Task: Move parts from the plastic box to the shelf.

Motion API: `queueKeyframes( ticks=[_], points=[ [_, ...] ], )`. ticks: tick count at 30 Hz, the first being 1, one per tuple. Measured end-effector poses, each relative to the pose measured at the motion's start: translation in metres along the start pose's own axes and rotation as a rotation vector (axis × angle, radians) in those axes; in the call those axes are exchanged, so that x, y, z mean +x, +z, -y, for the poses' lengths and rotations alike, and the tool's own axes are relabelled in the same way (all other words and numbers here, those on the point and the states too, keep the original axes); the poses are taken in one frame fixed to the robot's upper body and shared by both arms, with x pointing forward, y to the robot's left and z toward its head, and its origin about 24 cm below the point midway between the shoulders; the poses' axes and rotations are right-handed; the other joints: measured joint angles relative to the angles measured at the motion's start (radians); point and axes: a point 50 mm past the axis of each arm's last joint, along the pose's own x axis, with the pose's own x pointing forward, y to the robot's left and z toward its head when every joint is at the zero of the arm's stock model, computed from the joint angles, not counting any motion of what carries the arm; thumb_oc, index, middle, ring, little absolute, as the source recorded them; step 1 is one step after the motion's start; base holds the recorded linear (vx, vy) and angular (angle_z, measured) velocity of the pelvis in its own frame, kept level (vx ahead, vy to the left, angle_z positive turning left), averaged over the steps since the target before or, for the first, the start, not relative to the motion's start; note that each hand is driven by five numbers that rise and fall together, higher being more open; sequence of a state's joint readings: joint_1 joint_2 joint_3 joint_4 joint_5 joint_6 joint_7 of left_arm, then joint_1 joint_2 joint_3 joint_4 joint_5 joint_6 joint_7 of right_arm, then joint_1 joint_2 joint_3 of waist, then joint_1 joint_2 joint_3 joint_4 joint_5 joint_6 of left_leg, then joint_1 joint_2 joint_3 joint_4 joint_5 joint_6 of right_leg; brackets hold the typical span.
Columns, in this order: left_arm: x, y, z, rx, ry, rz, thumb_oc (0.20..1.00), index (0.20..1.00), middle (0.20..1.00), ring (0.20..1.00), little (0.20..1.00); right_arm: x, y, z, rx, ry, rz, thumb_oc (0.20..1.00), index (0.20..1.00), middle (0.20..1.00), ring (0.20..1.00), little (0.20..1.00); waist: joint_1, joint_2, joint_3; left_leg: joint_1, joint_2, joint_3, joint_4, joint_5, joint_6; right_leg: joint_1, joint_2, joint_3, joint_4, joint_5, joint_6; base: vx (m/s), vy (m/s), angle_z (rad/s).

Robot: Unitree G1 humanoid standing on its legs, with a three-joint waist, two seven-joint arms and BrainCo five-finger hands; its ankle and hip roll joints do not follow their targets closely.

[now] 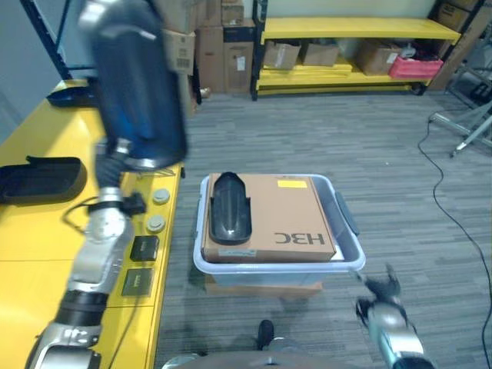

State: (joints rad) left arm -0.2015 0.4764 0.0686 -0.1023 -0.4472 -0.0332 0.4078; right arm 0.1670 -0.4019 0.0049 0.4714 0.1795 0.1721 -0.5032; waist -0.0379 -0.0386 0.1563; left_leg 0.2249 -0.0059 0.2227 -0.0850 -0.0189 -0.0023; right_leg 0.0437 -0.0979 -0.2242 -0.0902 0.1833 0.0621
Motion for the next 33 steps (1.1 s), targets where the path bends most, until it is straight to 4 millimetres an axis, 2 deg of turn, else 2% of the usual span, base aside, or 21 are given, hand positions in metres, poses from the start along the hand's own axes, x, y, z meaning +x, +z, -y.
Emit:
queueKeyframes(
  ticks=[1,3,8,10,13,15,16,18,20,21,22,24,25,26,28,29,32,33],
  points=[
    [-0.002,0.001,-0.007,0.003,0.019,0.013,0.200,0.200,0.200,0.200,0.200,0.000,-0.014,0.001,-0.036,-0.018,-0.039,1.000,1.000,1.000,1.000,1.000,0.002,0.000,0.000,0.000,0.000,0.000,0.000,0.000,0.000,0.000,0.000,-0.001,0.000,0.000,0.000,-0.04,0.024,0.00],
    [-0.005,-0.001,-0.012,0.031,0.023,0.012,0.200,0.200,0.200,0.200,0.200,-0.001,-0.028,0.003,-0.086,-0.026,-0.081,1.000,1.000,1.000,1.000,1.000,0.009,0.002,0.002,-0.004,-0.001,-0.002,0.000,0.000,0.000,-0.001,-0.002,-0.004,-0.001,-0.001,0.001,-0.06,0.019,0.05],
    [-0.028,-0.008,-0.030,0.083,0.025,-0.030,0.200,0.200,0.200,0.200,0.200,-0.009,-0.050,0.002,-0.150,0.005,-0.139,1.000,1.000,1.000,1.000,1.000,0.041,0.008,0.019,-0.017,0.001,-0.024,0.000,0.001,-0.002,-0.007,-0.002,-0.013,-0.001,-0.004,-0.001,-0.05,0.026,0.09],
    [-0.040,-0.008,-0.041,0.140,0.051,-0.029,0.200,0.200,0.200,0.200,0.200,-0.023,-0.068,-0.012,-0.160,0.103,-0.215,1.000,1.000,1.000,1.000,1.000,0.071,0.010,0.023,-0.021,0.003,-0.040,0.000,0.001,-0.003,-0.005,-0.003,-0.029,-0.001,-0.008,-0.001,-0.03,0.020,0.18],
    [-0.043,-0.007,-0.045,0.153,0.089,-0.019,0.200,0.200,0.200,0.200,0.200,-0.039,-0.088,-0.037,-0.199,0.219,-0.290,1.000,1.000,1.000,1.000,1.000,0.111,0.012,0.026,-0.035,0.002,-0.070,0.000,0.005,-0.004,-0.005,-0.007,-0.047,0.003,-0.011,0.001,-0.03,-0.004,0.29],
    [-0.045,-0.007,-0.047,0.149,0.131,-0.003,0.200,0.200,0.200,0.200,0.200,-0.054,-0.099,-0.058,-0.278,0.329,-0.308,1.000,1.000,1.000,1.000,1.000,0.136,0.019,0.031,-0.052,-0.002,-0.127,0.000,0.015,0.000,0.005,-0.011,-0.074,0.008,-0.014,0.004,-0.03,-0.040,0.68],
    [-0.045,-0.007,-0.045,0.147,0.140,0.008,0.200,0.200,0.200,0.200,0.200,-0.059,-0.102,-0.063,-0.289,0.357,-0.304,1.000,1.000,1.000,1.000,1.000,0.133,0.026,0.037,-0.059,-0.005,-0.168,0.000,0.022,0.003,0.014,-0.008,-0.071,0.017,-0.025,0.012,0.00,-0.047,1.03],
    [-0.044,-0.006,-0.042,0.138,0.131,0.032,0.200,0.200,0.200,0.200,0.200,-0.060,-0.103,-0.063,-0.288,0.360,-0.294,1.000,1.000,1.000,1.000,1.000,0.105,0.030,0.039,-0.078,-0.011,-0.256,0.000,0.036,0.008,0.043,-0.005,-0.020,0.026,-0.061,0.016,-0.01,-0.060,1.43],
    [-0.043,0.003,-0.037,0.129,0.106,0.103,0.200,0.200,0.200,0.200,0.200,-0.060,-0.103,-0.063,-0.323,0.386,-0.274,1.000,1.000,1.000,1.000,1.000,0.129,0.031,0.048,-0.102,-0.023,-0.367,0.005,0.066,0.000,0.087,-0.011,0.033,0.016,-0.095,0.039,-0.06,-0.099,1.65],
    [-0.043,0.007,-0.037,0.124,0.105,0.128,0.200,0.200,0.200,0.200,0.200,-0.060,-0.103,-0.063,-0.343,0.404,-0.266,1.000,1.000,1.000,1.000,1.000,0.140,0.026,0.051,-0.104,-0.022,-0.386,0.006,0.069,-0.005,0.094,-0.011,0.020,0.007,-0.096,0.038,-0.09,-0.114,1.37],
    [-0.046,0.018,-0.038,0.116,0.110,0.180,0.200,0.200,0.200,0.200,0.200,-0.052,-0.093,-0.064,-0.367,0.420,-0.226,1.000,1.000,1.000,1.000,1.000,0.191,0.044,0.063,-0.121,-0.020,-0.425,0.006,0.084,-0.018,0.104,-0.002,-0.022,0.008,-0.104,0.041,-0.08,-0.079,0.98],
    [-0.048,0.031,-0.031,0.092,0.057,0.241,0.200,0.200,0.200,0.200,0.200,-0.051,-0.094,-0.066,-0.410,0.449,-0.226,1.000,1.000,1.000,1.000,1.000,0.210,0.052,0.073,-0.140,-0.017,-0.481,0.000,0.101,-0.032,0.120,0.001,-0.088,0.007,-0.114,0.036,-0.05,-0.033,1.00],
    [-0.049,0.037,-0.028,0.083,0.034,0.270,0.200,0.200,0.200,0.200,0.200,-0.048,-0.092,-0.066,-0.420,0.453,-0.225,1.000,1.000,1.000,1.000,1.000,0.228,0.057,0.080,-0.144,-0.011,-0.481,0.000,0.099,-0.036,0.124,-0.001,-0.102,0.007,-0.116,0.033,-0.06,-0.016,0.84],
    [-0.051,0.043,-0.025,0.073,-0.001,0.302,0.200,0.200,0.200,0.200,0.200,-0.047,-0.094,-0.064,-0.432,0.446,-0.240,1.000,1.000,1.000,1.000,1.000,0.239,0.063,0.082,-0.156,0.004,-0.421,0.000,0.085,-0.031,0.137,0.000,-0.139,0.008,-0.120,0.031,0.00,-0.011,0.93],
    [-0.050,0.049,-0.015,0.059,-0.081,0.332,0.200,0.200,0.200,0.200,0.200,-0.048,-0.101,-0.061,-0.437,0.440,-0.267,1.000,1.000,1.000,1.000,1.000,0.222,0.054,0.086,-0.179,0.040,-0.248,-0.001,0.044,0.009,0.166,-0.012,-0.238,0.009,-0.129,0.031,0.02,0.028,1.66],
    [-0.052,0.054,-0.002,0.043,-0.188,0.362,0.200,0.200,0.200,0.200,0.200,-0.050,-0.110,-0.058,-0.433,0.428,-0.311,1.000,1.000,1.000,1.000,1.000,0.190,0.030,0.089,-0.210,0.065,-0.057,0.016,0.023,-0.001,0.172,-0.043,-0.331,0.008,-0.164,0.026,-0.05,0.093,1.97],
    [-0.058,0.055,0.013,0.017,-0.296,0.372,0.200,0.200,0.200,0.200,0.200,-0.047,-0.117,-0.049,-0.471,0.409,-0.340,1.000,1.000,1.000,1.000,1.000,0.185,0.052,0.102,-0.238,0.095,0.098,0.034,0.051,0.019,0.195,-0.039,-0.384,0.020,-0.176,0.038,-0.03,0.085,1.38],
    [-0.060,0.053,0.019,0.010,-0.338,0.359,0.200,0.200,0.200,0.200,0.200,-0.045,-0.118,-0.047,-0.499,0.405,-0.346,1.000,1.000,1.000,1.000,1.000,0.166,0.064,0.098,-0.241,0.096,0.148,0.030,0.093,0.019,0.202,-0.045,-0.379,0.044,-0.201,0.052,0.05,0.113,1.23]
  ],
)
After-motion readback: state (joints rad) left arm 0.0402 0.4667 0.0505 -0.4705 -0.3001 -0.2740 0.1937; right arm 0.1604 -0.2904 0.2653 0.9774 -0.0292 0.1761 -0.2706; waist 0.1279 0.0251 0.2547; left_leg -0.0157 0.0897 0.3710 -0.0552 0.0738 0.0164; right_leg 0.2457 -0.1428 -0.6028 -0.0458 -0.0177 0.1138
